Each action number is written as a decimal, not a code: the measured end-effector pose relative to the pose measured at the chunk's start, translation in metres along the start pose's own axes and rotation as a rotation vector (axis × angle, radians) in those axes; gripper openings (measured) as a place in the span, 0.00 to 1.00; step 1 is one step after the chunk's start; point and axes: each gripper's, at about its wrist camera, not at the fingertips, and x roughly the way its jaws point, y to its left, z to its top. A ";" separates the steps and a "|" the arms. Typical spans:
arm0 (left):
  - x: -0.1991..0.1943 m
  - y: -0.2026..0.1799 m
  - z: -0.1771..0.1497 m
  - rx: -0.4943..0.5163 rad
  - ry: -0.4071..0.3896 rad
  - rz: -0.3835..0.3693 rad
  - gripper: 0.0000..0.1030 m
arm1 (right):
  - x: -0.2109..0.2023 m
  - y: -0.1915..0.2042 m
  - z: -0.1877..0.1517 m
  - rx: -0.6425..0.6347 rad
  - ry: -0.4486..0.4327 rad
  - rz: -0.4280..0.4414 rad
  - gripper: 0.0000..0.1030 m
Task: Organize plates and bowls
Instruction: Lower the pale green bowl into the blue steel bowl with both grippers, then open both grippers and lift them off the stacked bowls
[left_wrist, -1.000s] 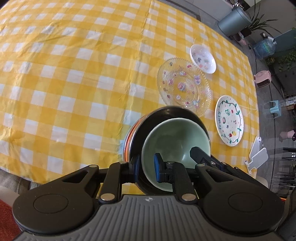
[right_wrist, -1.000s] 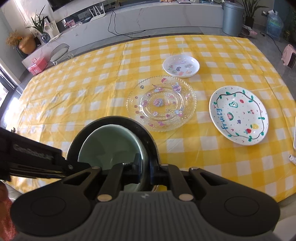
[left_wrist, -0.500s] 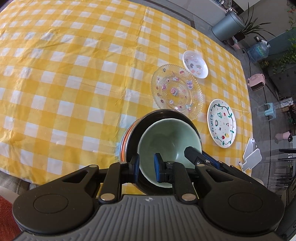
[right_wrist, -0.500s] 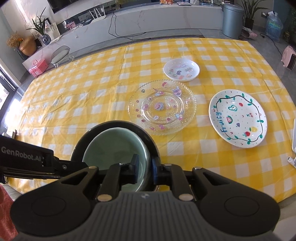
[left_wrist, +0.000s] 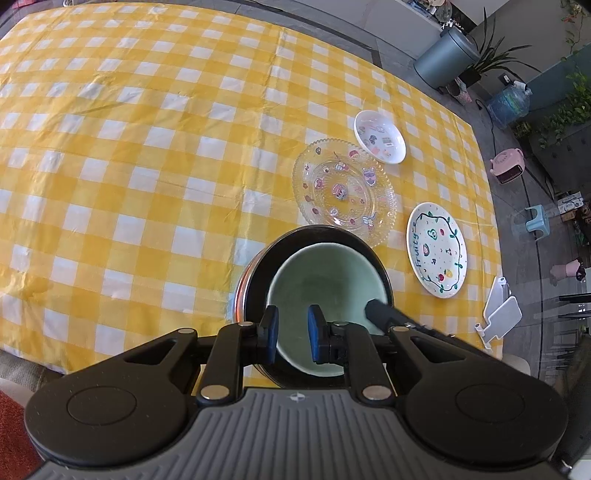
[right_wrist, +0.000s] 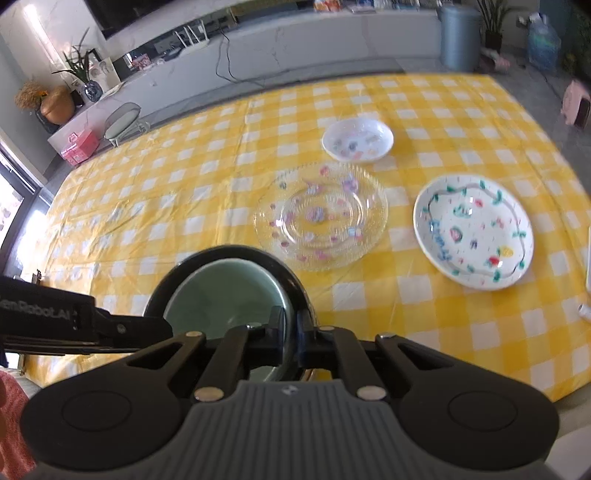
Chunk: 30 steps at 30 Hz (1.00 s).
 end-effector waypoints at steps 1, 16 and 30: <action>0.000 0.000 0.000 0.000 0.000 0.000 0.17 | 0.003 -0.002 -0.001 0.012 0.014 0.007 0.03; -0.014 -0.023 -0.011 0.103 -0.085 0.010 0.17 | -0.036 -0.001 0.001 -0.030 -0.111 -0.015 0.11; -0.023 -0.097 -0.062 0.372 -0.354 -0.030 0.55 | -0.083 -0.065 -0.017 0.009 -0.235 -0.058 0.25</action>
